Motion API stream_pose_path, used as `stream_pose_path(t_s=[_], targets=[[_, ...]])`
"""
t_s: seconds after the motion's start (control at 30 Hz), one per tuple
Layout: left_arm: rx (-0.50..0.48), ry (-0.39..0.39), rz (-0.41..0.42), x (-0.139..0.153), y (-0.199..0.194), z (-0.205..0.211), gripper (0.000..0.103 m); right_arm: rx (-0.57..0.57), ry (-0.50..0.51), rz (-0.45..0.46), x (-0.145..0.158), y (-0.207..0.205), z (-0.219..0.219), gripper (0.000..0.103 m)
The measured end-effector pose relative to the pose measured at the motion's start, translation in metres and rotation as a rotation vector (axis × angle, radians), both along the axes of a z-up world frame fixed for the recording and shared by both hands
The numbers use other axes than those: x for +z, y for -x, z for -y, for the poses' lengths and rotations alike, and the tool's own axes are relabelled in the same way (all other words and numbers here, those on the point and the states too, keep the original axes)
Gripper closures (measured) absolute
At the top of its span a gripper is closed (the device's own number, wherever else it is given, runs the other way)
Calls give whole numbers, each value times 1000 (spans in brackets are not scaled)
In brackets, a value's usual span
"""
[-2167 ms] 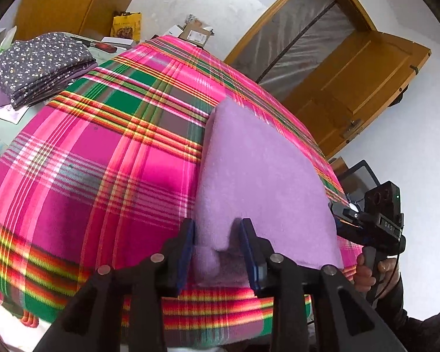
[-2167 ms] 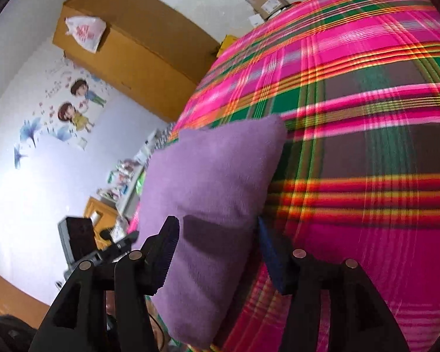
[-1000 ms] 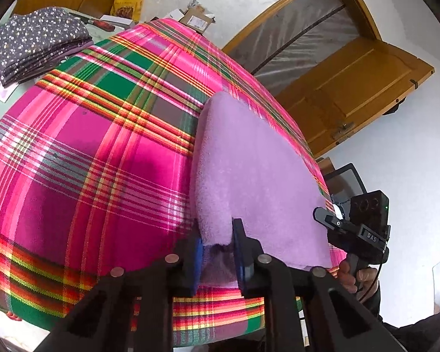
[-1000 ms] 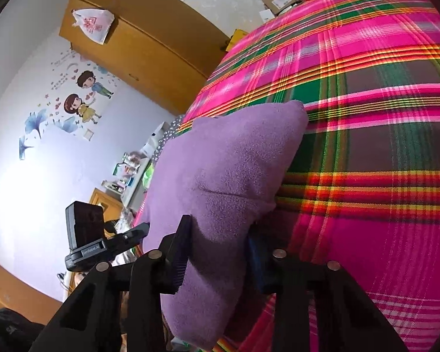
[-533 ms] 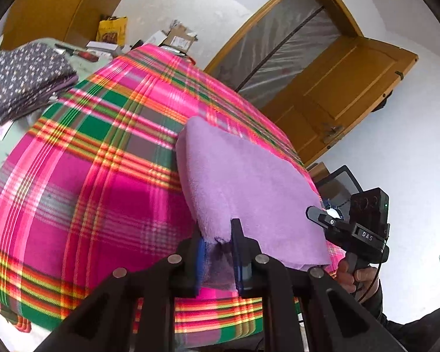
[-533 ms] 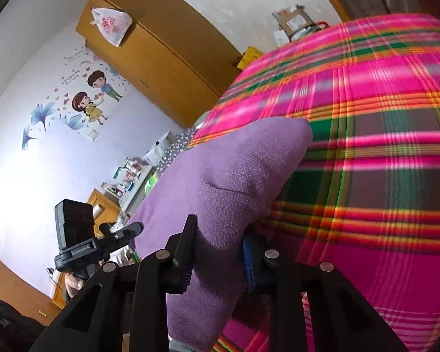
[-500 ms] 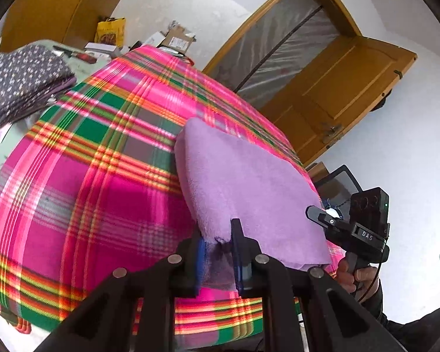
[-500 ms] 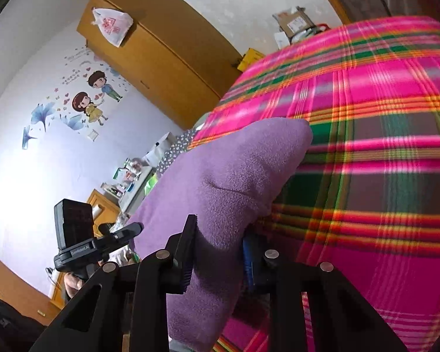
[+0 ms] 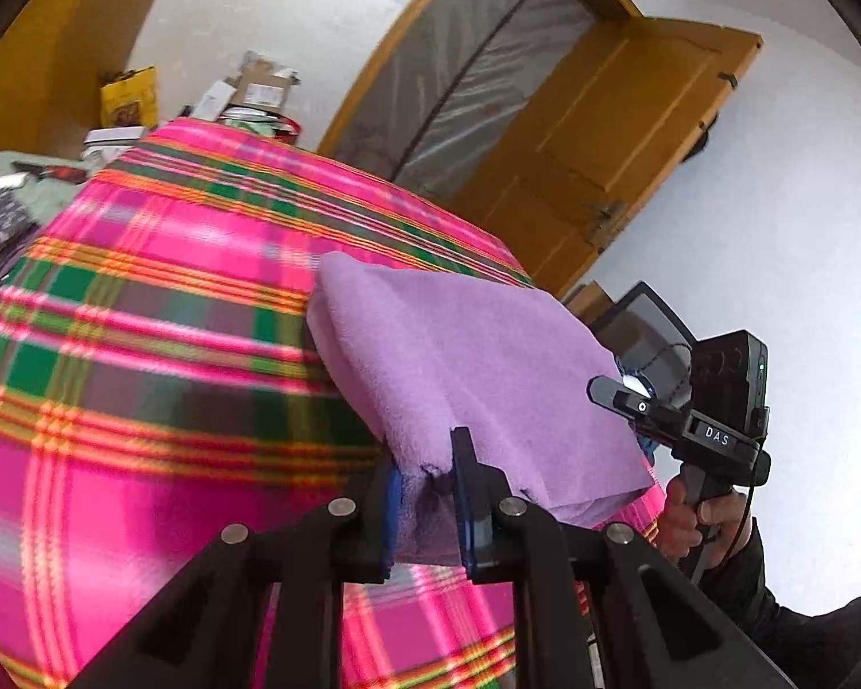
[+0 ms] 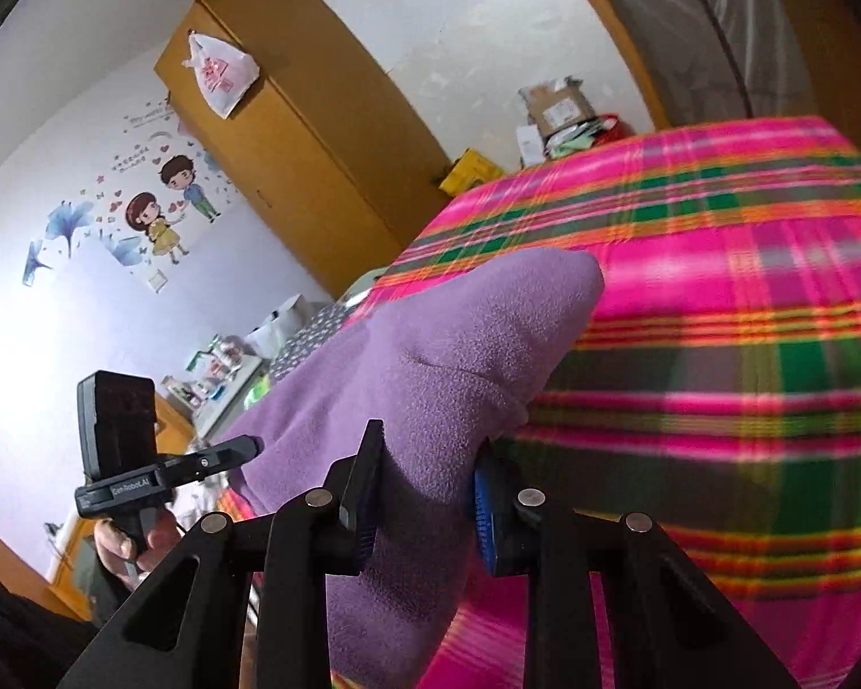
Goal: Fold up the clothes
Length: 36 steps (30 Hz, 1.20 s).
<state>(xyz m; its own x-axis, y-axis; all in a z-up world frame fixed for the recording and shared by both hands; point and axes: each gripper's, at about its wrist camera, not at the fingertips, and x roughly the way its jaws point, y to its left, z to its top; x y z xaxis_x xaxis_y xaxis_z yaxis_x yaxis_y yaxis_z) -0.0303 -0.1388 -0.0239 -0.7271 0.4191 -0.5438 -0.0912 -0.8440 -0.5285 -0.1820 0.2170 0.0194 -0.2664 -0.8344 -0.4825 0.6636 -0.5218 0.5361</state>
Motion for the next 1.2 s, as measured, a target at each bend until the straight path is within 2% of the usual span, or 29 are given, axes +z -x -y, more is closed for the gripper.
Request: stream_pose_path(t_s=[0.53,0.9,1.2], targets=[[-201,71,-25,21,112,-114,87,-170,-57,-88,21,74,-104,76],[-259,101,-47,36,171,-164,87,-250,-57,-116,31,120,-154,76],[-289,133,-35,25,212,-207,87,-298,-92,-111,26,164,-189,76]])
